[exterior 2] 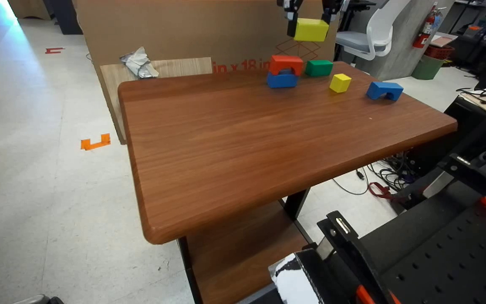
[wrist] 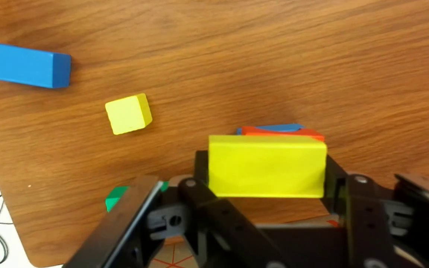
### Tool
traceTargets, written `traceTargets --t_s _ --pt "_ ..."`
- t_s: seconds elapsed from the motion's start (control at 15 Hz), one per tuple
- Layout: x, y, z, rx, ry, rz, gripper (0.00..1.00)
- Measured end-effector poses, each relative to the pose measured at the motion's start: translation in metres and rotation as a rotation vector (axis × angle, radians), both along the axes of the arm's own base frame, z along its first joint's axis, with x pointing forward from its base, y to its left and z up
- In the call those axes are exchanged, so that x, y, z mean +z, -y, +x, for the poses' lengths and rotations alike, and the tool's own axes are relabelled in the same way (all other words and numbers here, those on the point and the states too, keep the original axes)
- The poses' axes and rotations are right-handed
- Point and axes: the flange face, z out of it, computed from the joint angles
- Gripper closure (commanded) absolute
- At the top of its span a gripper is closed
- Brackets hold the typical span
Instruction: Put the yellow block on the orange block
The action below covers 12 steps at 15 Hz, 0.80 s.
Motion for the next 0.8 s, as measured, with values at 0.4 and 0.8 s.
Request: traceTargets --t_s 0.4,0.8 --pt "-0.016 -0.016 0.014 0.033 -0.026 -0.036 0.58" --pt "-0.026 -0.027 0.024 0.032 -0.027 -0.045 0.58"
